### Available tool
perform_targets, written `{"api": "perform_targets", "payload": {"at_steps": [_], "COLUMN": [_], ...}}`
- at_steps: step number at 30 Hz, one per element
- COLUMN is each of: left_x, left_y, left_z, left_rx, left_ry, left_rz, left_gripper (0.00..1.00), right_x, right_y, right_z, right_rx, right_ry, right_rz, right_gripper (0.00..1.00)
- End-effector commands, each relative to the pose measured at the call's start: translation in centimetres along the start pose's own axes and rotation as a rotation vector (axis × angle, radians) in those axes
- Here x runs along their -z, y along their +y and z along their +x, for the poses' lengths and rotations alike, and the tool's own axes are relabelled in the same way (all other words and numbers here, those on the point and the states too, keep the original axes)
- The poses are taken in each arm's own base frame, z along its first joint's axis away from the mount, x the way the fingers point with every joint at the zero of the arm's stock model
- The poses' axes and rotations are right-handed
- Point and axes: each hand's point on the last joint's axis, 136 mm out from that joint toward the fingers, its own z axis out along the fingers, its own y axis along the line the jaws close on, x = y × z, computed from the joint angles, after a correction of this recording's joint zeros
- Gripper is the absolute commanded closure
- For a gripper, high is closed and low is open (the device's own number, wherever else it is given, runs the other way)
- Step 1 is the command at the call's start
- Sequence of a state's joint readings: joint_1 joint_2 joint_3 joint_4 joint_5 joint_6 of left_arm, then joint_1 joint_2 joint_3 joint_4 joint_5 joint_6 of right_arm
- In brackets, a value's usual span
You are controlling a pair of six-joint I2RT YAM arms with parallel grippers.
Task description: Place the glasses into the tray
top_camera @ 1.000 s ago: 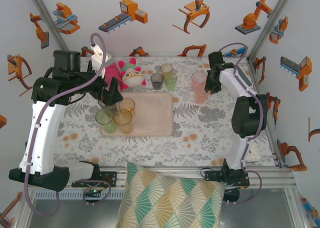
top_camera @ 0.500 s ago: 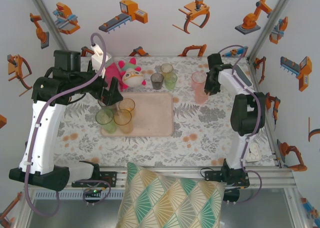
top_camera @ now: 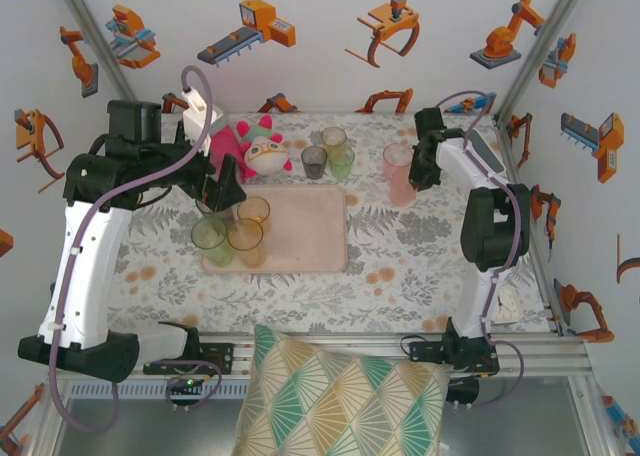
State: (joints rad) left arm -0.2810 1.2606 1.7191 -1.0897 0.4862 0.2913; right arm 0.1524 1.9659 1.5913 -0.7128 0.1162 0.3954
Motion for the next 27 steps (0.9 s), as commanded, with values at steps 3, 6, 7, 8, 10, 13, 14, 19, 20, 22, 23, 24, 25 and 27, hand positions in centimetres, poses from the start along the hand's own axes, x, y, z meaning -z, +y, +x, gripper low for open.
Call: {"api": "perform_targets", "payload": {"at_steps": [3,6,7,8,10,13,14,19,20,22,23,24,25,27], "left_x": [0.2,0.1,0.2,0.2,0.2,0.2,0.2,0.0,0.0,0.0,0.0,0.0,0.0,-0.1], "left_y": [-0.2,-0.2,-0.2,-0.2,-0.2,-0.2,-0.2,-0.2,-0.1,-0.1,0.0,-0.1,-0.1,-0.1], "left_z": [-0.3,-0.5,-0.6,-0.6,-0.8,-1.0,-1.0,-1.0,-0.9,-1.0,-1.1,-1.1,-1.1,-1.2], "left_rx": [0.008,0.009,0.007,0.008,0.007,0.008,0.009,0.012,0.012,0.013,0.013,0.014,0.014,0.013], "left_ry": [-0.015,-0.015,-0.019,-0.018,-0.02,-0.024,-0.024,-0.022,-0.022,-0.022,-0.023,-0.024,-0.024,-0.025], "left_rz": [0.002,0.007,0.005,0.007,0.008,0.01,0.01,0.014,0.012,0.011,0.01,0.012,0.012,0.014], "left_gripper": [0.03,0.03,0.03,0.03,0.03,0.03,0.03,0.03,0.03,0.03,0.03,0.03,0.03,0.03], "right_x": [1.1,1.4,1.6,1.7,2.0,2.5,2.7,3.8,4.1,4.7,5.0,5.4,5.8,6.5], "right_y": [-0.7,-0.8,-0.8,-0.8,-0.9,-1.0,-0.9,-0.9,-0.8,-0.8,-0.7,-0.6,-0.5,-0.2], "right_z": [0.2,0.3,0.4,0.4,0.6,0.9,0.9,1.5,1.5,1.7,1.7,1.7,1.7,1.7], "right_rx": [0.014,0.021,0.02,0.022,0.025,0.029,0.029,0.031,0.031,0.033,0.034,0.037,0.041,0.048], "right_ry": [0.0,-0.002,-0.002,-0.004,-0.004,-0.006,-0.007,-0.016,-0.021,-0.027,-0.033,-0.039,-0.042,-0.052], "right_rz": [0.011,0.012,0.011,0.01,0.01,0.001,-0.002,-0.019,-0.026,-0.031,-0.033,-0.037,-0.04,-0.048], "right_gripper": [0.95,0.95,0.95,0.95,0.95,0.95,0.95,0.95,0.95,0.95,0.95,0.95,0.95,0.95]}}
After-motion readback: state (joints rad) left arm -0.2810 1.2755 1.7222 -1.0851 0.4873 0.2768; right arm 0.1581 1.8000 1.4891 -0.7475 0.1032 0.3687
